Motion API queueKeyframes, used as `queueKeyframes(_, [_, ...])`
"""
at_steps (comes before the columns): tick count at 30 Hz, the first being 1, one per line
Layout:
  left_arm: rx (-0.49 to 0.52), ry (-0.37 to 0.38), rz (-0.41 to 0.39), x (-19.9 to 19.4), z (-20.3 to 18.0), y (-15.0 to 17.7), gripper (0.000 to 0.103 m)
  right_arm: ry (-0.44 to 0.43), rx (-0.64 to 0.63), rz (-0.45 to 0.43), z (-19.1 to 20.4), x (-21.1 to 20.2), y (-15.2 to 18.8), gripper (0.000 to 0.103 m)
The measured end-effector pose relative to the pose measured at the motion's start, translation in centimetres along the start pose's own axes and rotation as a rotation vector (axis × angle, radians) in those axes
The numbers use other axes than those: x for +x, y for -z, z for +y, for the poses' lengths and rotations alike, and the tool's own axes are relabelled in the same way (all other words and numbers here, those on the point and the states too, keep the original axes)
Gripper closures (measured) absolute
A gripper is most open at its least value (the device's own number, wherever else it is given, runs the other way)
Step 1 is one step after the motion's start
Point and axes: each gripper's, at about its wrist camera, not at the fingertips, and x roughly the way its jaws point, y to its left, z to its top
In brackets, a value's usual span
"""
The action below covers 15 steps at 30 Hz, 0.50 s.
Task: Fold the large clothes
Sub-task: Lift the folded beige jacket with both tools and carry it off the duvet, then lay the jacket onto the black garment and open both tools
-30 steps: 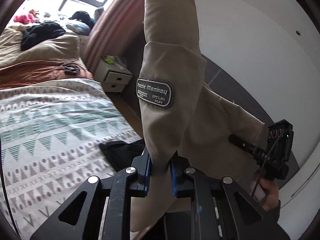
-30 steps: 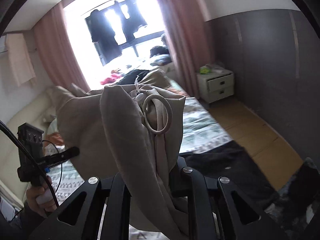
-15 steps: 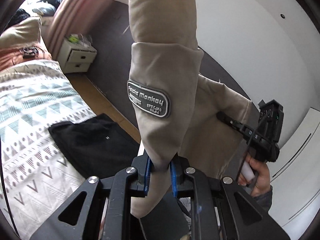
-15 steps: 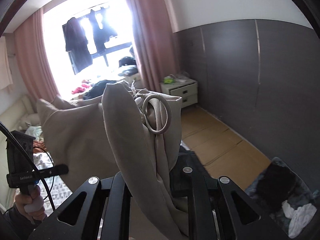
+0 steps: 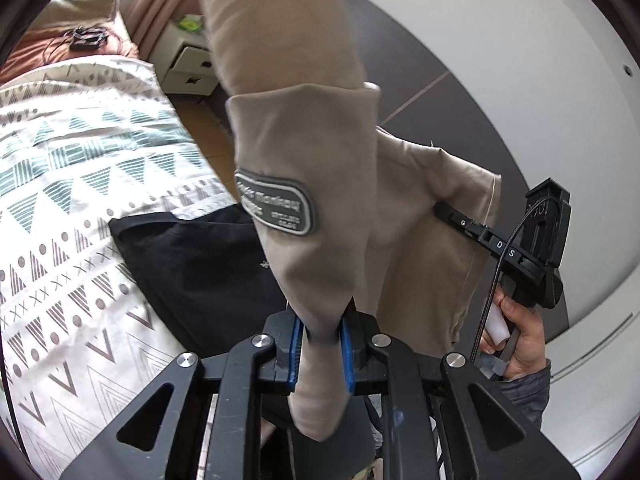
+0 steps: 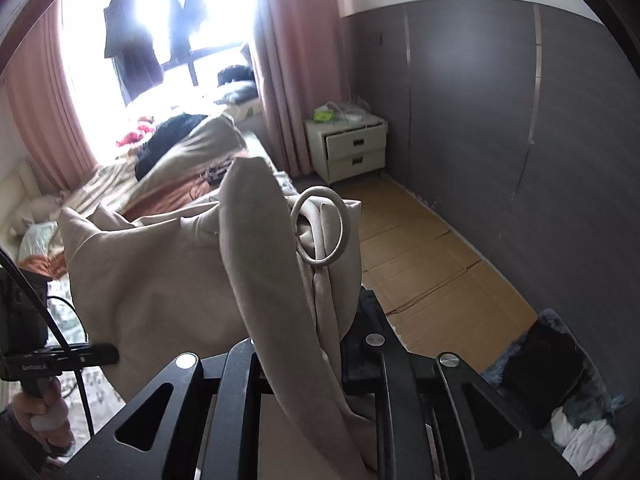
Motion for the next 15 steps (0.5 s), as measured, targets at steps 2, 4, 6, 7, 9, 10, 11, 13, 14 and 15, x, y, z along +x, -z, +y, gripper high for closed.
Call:
queueKeyframes(2, [-0.033,-0.01,0.009,1.2,2.2,-0.7,0.085,-0.002,-0.03,0.035,0.3,1.7,-1.6,0.091])
queueKeyframes(4, [-0.074,-0.019,0.023,2.3,4.4,-1.3,0.085,0.006,-0.053,0.075,0.6,4.0,-2.4,0.091])
queueKeyframes(6, [-0.114,-0.024,0.041,3.4,6.5,-1.7,0.085,0.02,-0.059,0.121,0.7,6.2,-3.4,0.091])
queueKeyframes(7, [-0.138,-0.023,0.051,3.9,7.6,-1.9,0.085,0.026,-0.058,0.14,0.5,7.1,-3.7,0.091])
queueKeyframes(9, [-0.168,-0.032,0.064,4.8,9.4,-2.1,0.085,0.024,-0.047,0.173,0.2,8.9,-4.6,0.091])
queueKeyframes(10, [-0.174,-0.038,0.069,5.2,10.1,-2.1,0.085,0.025,-0.044,0.191,0.3,9.9,-4.7,0.09])
queueKeyframes(11, [-0.186,-0.044,0.074,5.8,11.1,-2.0,0.085,0.034,-0.041,0.208,0.4,10.9,-5.0,0.089])
queueKeyframes(13, [-0.208,-0.059,0.089,6.7,12.5,-1.9,0.084,0.074,-0.024,0.231,-0.1,12.8,-5.5,0.075])
queueKeyframes(14, [-0.207,-0.077,0.104,7.3,13.1,-1.8,0.083,0.112,-0.002,0.241,-0.1,13.8,-5.8,0.07])
queueKeyframes(15, [-0.193,-0.094,0.122,7.9,13.7,-1.9,0.081,0.145,0.023,0.249,-0.5,14.2,-5.7,0.062])
